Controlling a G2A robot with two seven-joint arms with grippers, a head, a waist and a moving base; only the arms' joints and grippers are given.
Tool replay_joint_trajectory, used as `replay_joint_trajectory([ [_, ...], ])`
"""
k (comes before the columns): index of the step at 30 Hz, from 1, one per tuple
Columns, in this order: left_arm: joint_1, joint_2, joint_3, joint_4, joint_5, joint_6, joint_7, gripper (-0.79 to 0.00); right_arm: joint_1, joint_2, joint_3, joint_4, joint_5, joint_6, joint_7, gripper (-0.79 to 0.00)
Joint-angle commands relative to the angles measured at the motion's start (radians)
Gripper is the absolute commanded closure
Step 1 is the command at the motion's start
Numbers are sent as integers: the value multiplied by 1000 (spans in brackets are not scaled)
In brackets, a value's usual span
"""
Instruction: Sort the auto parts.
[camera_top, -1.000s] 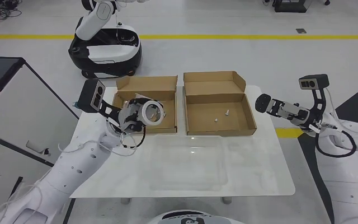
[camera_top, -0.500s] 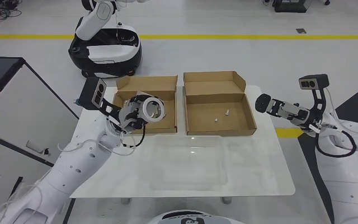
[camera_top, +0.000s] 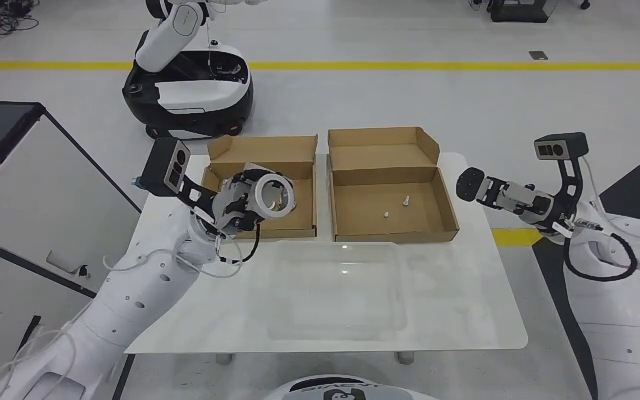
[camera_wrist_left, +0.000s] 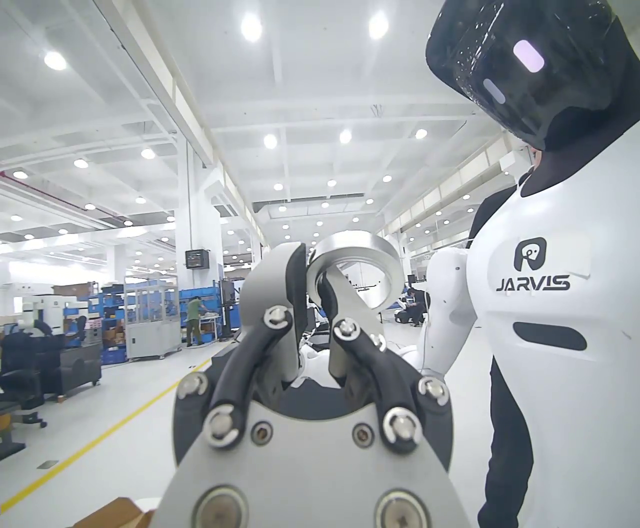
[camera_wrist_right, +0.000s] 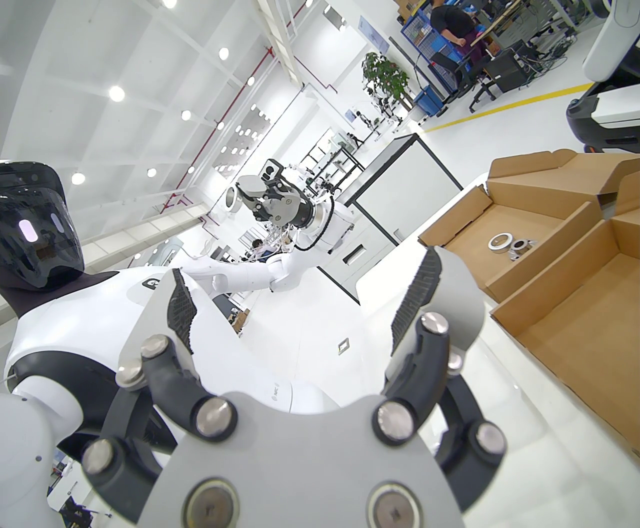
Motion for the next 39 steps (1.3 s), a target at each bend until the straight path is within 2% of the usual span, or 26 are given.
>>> replay_joint_trajectory([
  [1,0,0,0,0,0,0,0,0,0,0,0,0,0,0,0,-785],
  [5,6,-2,0,-16,-10,5,-9,0,0,0,0,0,0,0,0,-785],
  [15,56,-32,-38,-106,-226,0,0,0,0,0,0,0,0,0,0,-785],
  [21,59,-41,-44,-100,-170,0,-2,0,0,0,0,0,0,0,0,-785],
  [31,64,-39,-66,-55,-69,0,-131,0,0,0,0,0,0,0,0,-785],
  [35,71,-43,-71,-63,-89,0,-143,0,0,0,0,0,0,0,0,-785],
  [39,76,-51,-68,-82,-148,0,-96,0,0,0,0,0,0,0,0,-785],
])
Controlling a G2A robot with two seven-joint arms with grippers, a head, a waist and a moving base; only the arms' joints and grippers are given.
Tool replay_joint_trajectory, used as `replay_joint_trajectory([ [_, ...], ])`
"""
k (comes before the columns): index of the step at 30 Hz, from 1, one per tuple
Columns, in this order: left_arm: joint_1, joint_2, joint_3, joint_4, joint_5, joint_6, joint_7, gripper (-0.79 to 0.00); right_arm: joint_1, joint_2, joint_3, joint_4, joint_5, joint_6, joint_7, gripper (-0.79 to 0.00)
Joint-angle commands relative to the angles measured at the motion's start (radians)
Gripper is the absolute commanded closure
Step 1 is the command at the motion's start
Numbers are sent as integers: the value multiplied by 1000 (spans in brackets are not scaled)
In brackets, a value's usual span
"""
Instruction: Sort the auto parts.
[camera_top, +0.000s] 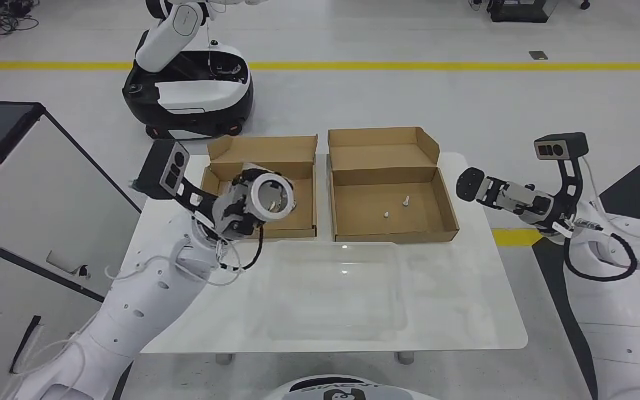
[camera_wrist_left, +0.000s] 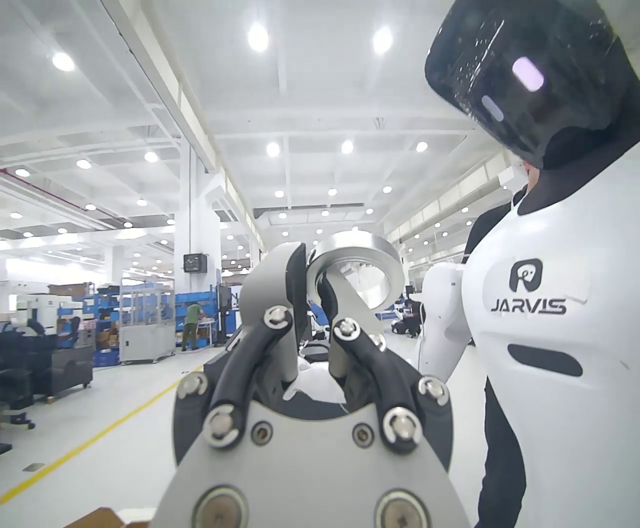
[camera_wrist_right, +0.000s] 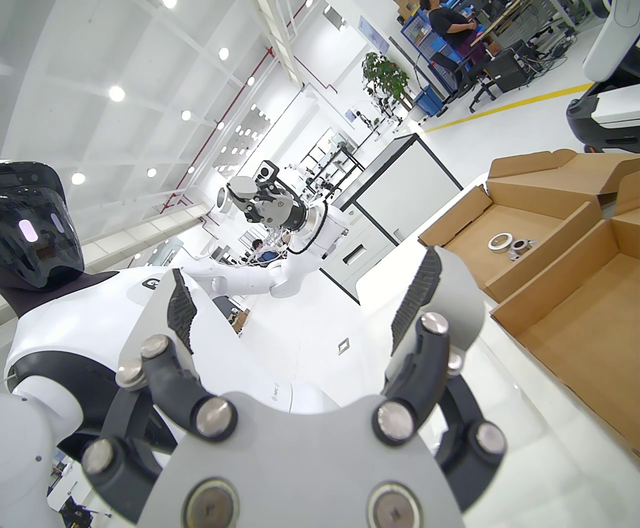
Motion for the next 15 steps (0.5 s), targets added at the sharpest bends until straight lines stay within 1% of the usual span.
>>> replay_joint_trajectory([
  [1,1,-3,2,-7,-27,0,27,0,0,0,0,0,0,0,0,-785],
  [5,-2,-8,5,-17,-34,0,46,0,0,0,0,0,0,0,0,-785],
  [15,-3,-8,5,-19,-29,0,47,0,0,0,0,0,0,0,0,-785],
])
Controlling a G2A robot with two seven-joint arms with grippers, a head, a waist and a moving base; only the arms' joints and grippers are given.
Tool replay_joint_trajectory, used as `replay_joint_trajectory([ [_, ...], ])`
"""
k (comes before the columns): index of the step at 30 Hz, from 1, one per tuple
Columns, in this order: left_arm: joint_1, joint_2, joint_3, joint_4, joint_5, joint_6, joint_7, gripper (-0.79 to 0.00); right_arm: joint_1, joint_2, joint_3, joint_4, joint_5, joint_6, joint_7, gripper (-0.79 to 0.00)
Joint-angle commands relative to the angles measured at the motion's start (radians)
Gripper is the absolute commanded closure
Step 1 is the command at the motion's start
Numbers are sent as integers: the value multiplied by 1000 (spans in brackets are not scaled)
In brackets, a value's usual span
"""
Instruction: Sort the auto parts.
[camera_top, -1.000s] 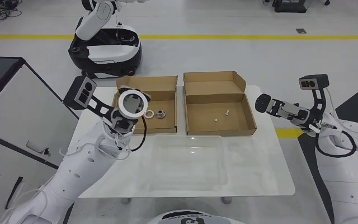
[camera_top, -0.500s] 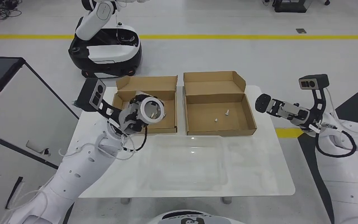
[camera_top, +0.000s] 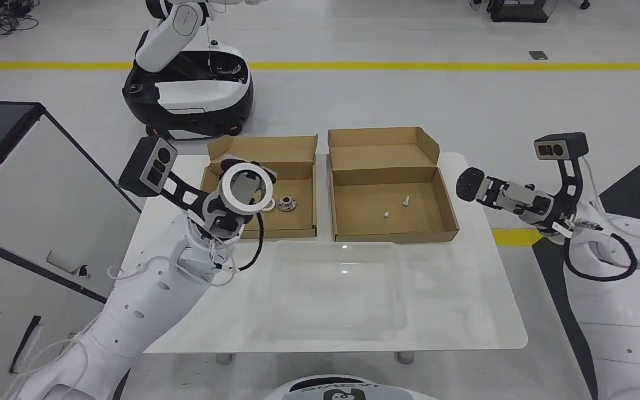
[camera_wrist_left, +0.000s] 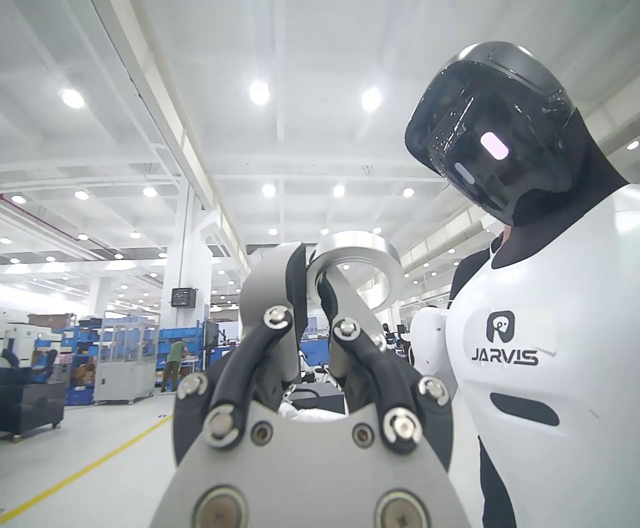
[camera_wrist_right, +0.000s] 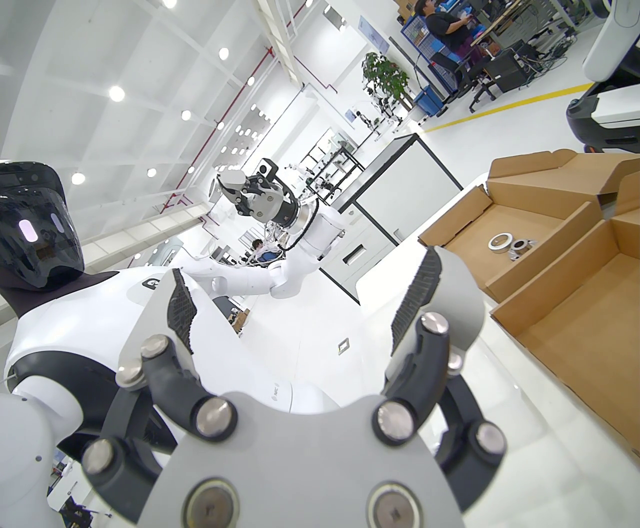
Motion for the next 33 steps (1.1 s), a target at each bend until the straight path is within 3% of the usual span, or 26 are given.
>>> replay_joint_trajectory([
  [1,0,0,0,0,0,0,0,0,0,0,0,0,0,0,0,-785],
  [6,9,-5,-1,-14,-42,47,-34,0,0,0,0,0,0,0,0,-785],
  [11,-37,-18,-20,6,-126,133,-134,0,0,0,0,0,0,0,0,-785],
  [15,-97,-21,-42,51,-134,186,-294,0,0,0,0,0,0,0,0,-785],
  [22,-165,-4,-79,78,-81,237,-718,0,0,0,0,0,0,0,0,-785],
  [27,-191,3,-103,69,-121,297,-905,0,0,0,0,0,0,0,0,-785],
  [33,-348,-18,-32,132,-101,341,-1110,0,0,0,0,0,0,0,0,-785],
])
